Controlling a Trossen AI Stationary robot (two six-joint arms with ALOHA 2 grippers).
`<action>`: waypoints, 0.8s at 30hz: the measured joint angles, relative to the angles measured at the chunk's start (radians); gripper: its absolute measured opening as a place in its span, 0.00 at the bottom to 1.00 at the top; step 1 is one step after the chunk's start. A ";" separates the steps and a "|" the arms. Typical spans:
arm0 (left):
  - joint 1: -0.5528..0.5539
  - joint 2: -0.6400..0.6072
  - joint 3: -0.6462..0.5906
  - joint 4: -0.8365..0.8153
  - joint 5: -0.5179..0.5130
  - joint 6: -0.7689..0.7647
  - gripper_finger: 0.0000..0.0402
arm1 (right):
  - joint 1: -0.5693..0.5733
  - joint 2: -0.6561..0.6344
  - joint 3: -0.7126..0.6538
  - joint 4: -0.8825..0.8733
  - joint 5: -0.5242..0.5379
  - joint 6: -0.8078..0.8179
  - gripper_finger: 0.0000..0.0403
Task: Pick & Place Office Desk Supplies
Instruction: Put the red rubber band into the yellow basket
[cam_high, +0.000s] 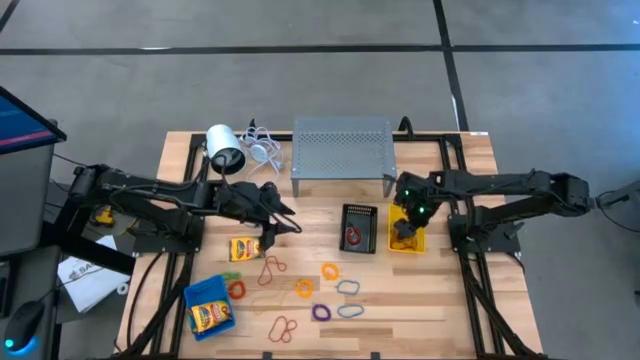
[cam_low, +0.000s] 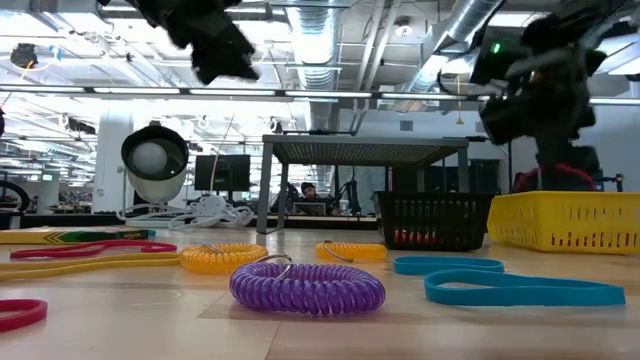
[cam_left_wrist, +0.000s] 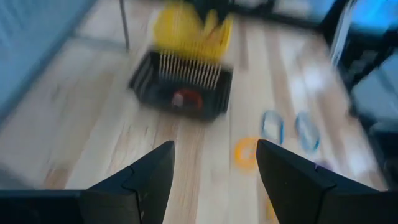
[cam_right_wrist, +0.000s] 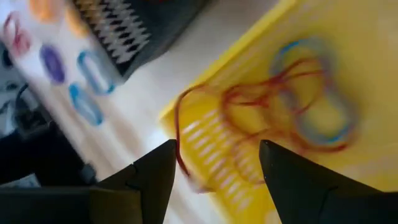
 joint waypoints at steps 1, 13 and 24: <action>0.000 0.015 0.001 0.071 -0.007 0.007 0.56 | -0.002 0.000 0.000 0.008 -0.001 -0.005 0.56; 0.085 0.388 0.040 0.594 0.055 0.231 0.56 | 0.007 -0.011 0.002 0.087 -0.036 -0.009 0.56; 0.089 0.720 0.348 0.601 0.131 0.378 0.56 | 0.003 -0.081 0.003 0.083 -0.030 -0.010 0.56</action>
